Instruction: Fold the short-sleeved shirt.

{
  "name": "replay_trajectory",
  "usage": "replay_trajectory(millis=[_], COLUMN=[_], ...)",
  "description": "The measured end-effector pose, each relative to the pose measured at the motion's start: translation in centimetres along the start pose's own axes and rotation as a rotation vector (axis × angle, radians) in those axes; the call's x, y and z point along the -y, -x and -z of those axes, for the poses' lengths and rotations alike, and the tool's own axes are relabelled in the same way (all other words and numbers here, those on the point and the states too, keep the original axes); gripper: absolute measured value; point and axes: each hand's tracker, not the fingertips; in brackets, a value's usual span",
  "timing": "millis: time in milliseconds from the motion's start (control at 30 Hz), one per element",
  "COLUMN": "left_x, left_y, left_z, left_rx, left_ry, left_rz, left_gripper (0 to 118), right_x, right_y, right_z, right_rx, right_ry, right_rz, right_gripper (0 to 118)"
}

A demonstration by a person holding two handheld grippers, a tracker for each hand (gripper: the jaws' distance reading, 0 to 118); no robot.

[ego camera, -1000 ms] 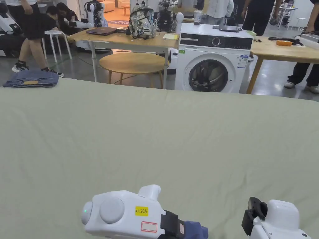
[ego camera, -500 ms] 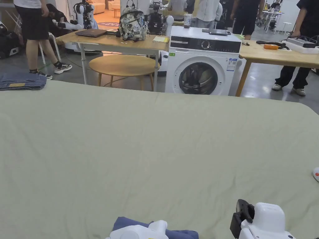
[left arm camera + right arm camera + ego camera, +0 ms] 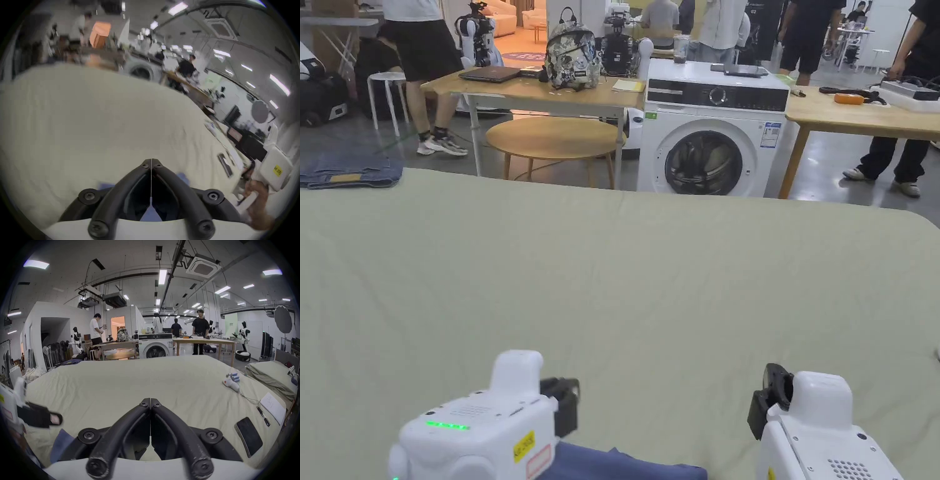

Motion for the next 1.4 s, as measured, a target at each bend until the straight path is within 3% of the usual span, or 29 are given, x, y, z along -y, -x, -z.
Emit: replay_trajectory(millis=[267,367,567,700,900,1000,1400], left_x=[-1.3,-1.3,-2.0,-1.9,-0.5,0.4,5.8], left_y=[1.3,1.2,2.0,2.9,3.8,4.2,5.9], left_z=[-4.8,-5.2,-5.1,-5.0,-5.3,-5.8,-7.1], left_rx=[-0.307,-0.388,-0.378,-0.352,-0.328,-0.296,-0.207], left_ry=[-0.444,-0.496,-0.472,-0.427,-0.369,-0.328,-0.112], left_rz=[0.175,0.287,0.199,0.139,0.116,0.093,0.002], left_gripper=[0,0,0,0,0,0,0], right_x=[-1.2,-1.6,-2.3,-1.3,3.9,6.9,12.3], right_y=[2.0,2.3,2.7,3.1,5.6,6.6,7.6], right_z=[-0.2,-0.3,-0.6,-1.8,-4.1,-4.3,0.3], right_rx=[0.012,0.017,0.018,-0.031,-0.129,-0.155,-0.093], right_ry=[-0.125,-0.160,-0.182,-0.064,0.107,0.190,0.393], right_rz=[-0.034,-0.034,-0.050,-0.049,-0.161,-0.178,-0.115], right_gripper=[0,0,0,0,0,0,0])
